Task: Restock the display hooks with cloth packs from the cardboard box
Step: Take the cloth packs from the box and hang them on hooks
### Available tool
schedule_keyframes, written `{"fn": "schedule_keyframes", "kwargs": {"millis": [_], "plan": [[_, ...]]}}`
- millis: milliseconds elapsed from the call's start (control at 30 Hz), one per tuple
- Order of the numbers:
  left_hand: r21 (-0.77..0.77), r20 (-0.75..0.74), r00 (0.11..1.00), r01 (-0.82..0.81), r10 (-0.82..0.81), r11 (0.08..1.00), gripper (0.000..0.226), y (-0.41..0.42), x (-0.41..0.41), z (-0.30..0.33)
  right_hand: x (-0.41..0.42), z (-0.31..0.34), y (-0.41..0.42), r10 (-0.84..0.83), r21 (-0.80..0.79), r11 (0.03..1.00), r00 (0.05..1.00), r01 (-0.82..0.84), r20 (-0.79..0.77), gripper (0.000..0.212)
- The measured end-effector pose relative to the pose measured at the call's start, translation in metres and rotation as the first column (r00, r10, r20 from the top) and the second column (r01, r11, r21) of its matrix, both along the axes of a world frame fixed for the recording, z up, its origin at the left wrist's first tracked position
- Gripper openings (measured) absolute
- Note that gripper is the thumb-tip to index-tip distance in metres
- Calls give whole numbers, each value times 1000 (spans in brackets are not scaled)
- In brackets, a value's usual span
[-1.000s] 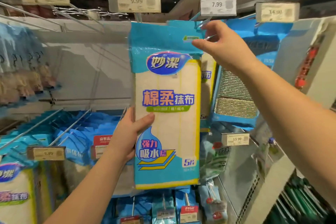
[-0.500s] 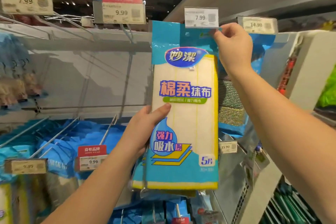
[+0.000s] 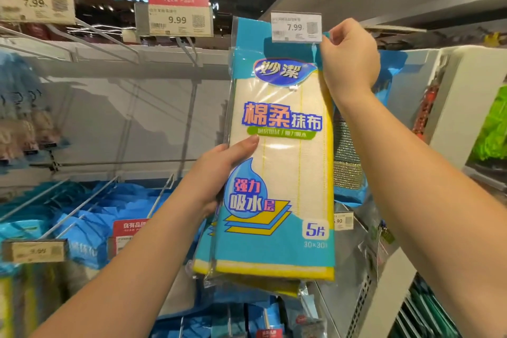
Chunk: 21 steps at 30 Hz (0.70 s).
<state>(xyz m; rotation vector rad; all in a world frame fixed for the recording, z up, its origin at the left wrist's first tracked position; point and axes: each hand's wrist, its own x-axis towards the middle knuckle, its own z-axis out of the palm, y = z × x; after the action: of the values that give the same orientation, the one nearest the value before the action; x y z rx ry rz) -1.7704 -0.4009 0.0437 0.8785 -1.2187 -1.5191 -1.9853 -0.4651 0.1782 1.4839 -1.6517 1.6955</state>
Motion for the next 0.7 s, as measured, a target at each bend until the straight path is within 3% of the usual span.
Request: {"fn": "schedule_keyframes", "kwargs": {"millis": [167, 333, 533, 700], "plan": [[94, 14, 999, 51, -53, 994, 52, 4, 2, 2, 4, -2, 1, -87, 84, 992, 988, 98, -131, 16], [88, 5, 999, 44, -45, 995, 47, 3, 3, 4, 5, -2, 6, -42, 132, 990, 996, 53, -84, 21], [103, -76, 997, 14, -6, 995, 32, -10, -4, 12, 19, -26, 23, 209, 330, 917, 974, -225, 83, 70], [89, -121, 993, 5, 6, 996, 47, -31, -11, 14, 25, -83, 46, 292, 515, 797, 948, -316, 130, 87]]}}
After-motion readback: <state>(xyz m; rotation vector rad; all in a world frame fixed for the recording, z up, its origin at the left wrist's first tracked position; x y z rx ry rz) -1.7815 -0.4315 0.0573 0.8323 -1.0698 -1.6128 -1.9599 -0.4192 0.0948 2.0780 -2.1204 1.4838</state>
